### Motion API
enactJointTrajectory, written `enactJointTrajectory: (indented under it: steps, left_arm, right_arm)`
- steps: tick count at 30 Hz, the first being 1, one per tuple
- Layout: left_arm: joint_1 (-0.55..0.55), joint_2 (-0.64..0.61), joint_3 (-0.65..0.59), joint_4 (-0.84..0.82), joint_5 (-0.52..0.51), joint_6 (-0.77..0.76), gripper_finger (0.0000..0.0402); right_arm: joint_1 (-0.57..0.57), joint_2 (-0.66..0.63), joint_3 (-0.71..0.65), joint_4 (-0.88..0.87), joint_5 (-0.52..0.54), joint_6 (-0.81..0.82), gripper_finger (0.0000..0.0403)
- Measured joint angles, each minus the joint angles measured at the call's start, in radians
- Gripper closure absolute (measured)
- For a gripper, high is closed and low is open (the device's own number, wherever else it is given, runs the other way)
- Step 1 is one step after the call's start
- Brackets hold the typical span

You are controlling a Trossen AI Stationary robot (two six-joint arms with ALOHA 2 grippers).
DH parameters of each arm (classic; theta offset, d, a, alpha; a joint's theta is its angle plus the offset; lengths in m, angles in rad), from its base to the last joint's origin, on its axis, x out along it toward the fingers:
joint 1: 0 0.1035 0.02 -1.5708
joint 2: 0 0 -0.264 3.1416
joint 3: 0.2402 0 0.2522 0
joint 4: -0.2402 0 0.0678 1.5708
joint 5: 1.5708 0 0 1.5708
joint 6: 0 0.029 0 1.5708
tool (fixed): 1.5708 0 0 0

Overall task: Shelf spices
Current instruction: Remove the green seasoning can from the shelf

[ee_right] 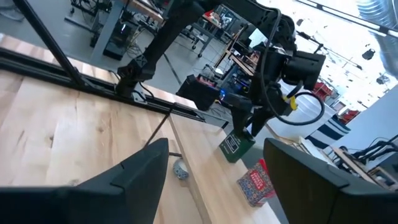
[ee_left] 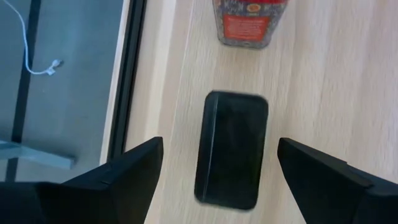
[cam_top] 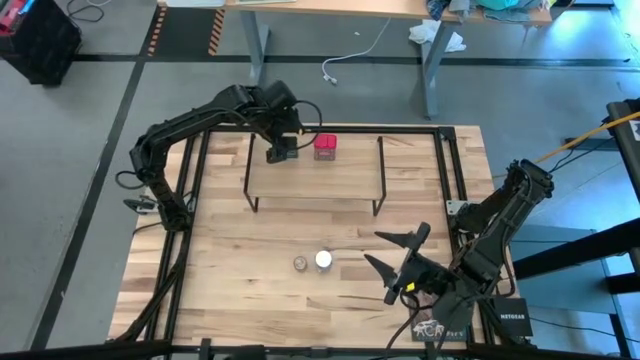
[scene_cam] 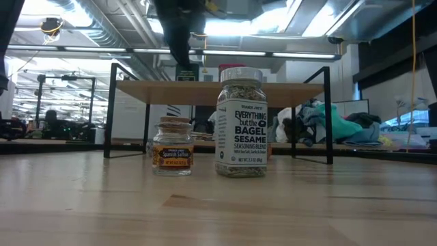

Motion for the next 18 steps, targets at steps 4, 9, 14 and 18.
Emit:
enactJointTrajectory:
  steps: [4, 9, 14, 18]
  left_arm:
    - [-0.013, 0.003, 0.0, 0.005, 0.003, -0.014, 0.01]
    - [-0.036, 0.003, 0.0, 0.007, 0.002, -0.028, 0.0159]
    - [-0.056, 0.002, 0.0, 0.009, 0.002, -0.05, 0.0247]
    - [-0.069, 0.002, 0.0, 0.011, -0.014, -0.07, 0.0282]
  right_arm:
    - [0.0, -0.001, 0.0, -0.032, 0.007, 0.0, 0.0134]
    - [0.0, -0.003, 0.0, -0.042, 0.008, 0.0, 0.0134]
    - [0.0, -0.003, 0.0, -0.044, 0.005, 0.0, 0.0134]
    - [0.0, -0.004, 0.0, -0.064, 0.003, -0.001, 0.0134]
